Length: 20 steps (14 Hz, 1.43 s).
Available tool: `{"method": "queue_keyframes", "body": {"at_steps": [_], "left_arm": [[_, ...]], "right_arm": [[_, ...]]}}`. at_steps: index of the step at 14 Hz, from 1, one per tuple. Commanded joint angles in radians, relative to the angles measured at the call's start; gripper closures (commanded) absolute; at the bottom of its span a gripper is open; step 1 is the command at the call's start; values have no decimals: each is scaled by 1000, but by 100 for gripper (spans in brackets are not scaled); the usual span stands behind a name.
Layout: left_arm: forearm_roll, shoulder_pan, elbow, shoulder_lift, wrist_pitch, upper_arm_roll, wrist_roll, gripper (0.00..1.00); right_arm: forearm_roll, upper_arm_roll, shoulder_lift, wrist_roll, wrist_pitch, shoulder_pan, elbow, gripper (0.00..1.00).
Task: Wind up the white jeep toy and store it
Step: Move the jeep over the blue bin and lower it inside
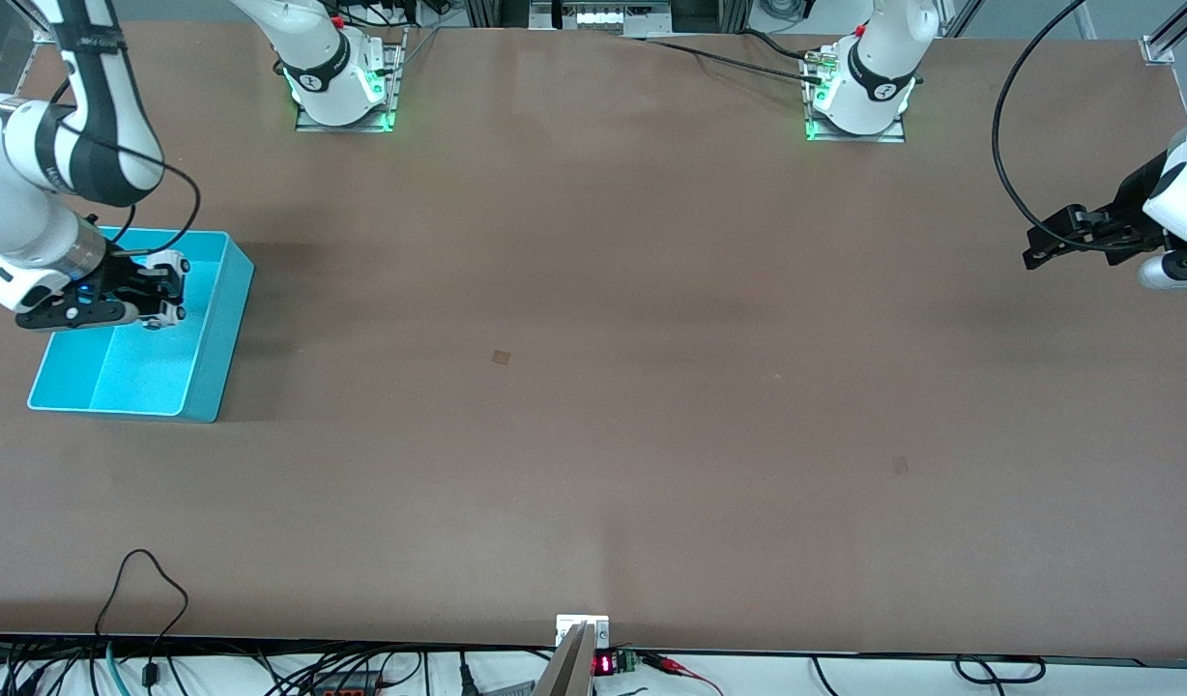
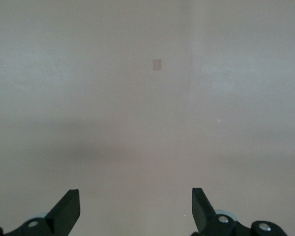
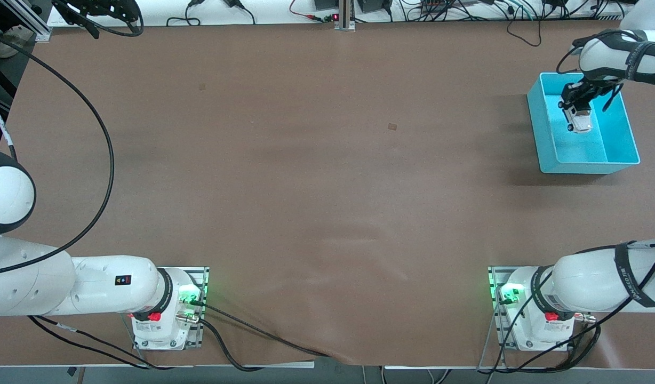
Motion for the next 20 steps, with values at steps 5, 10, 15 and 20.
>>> {"method": "queue_keyframes", "body": {"at_steps": [5, 10, 15, 20], "left_arm": [[-14, -1, 4, -13, -16, 4, 0, 0], [-14, -1, 4, -13, -16, 2, 0, 0], [-14, -1, 4, -13, -16, 4, 0, 0], [-14, -1, 5, -13, -13, -1, 0, 0]], "right_arm": [[-13, -12, 142, 9, 181, -52, 1, 98], [-14, -10, 217, 5, 259, -87, -3, 96], [-10, -9, 254, -6, 290, -110, -3, 78], [-10, -6, 258, -7, 288, -111, -9, 30]]}}
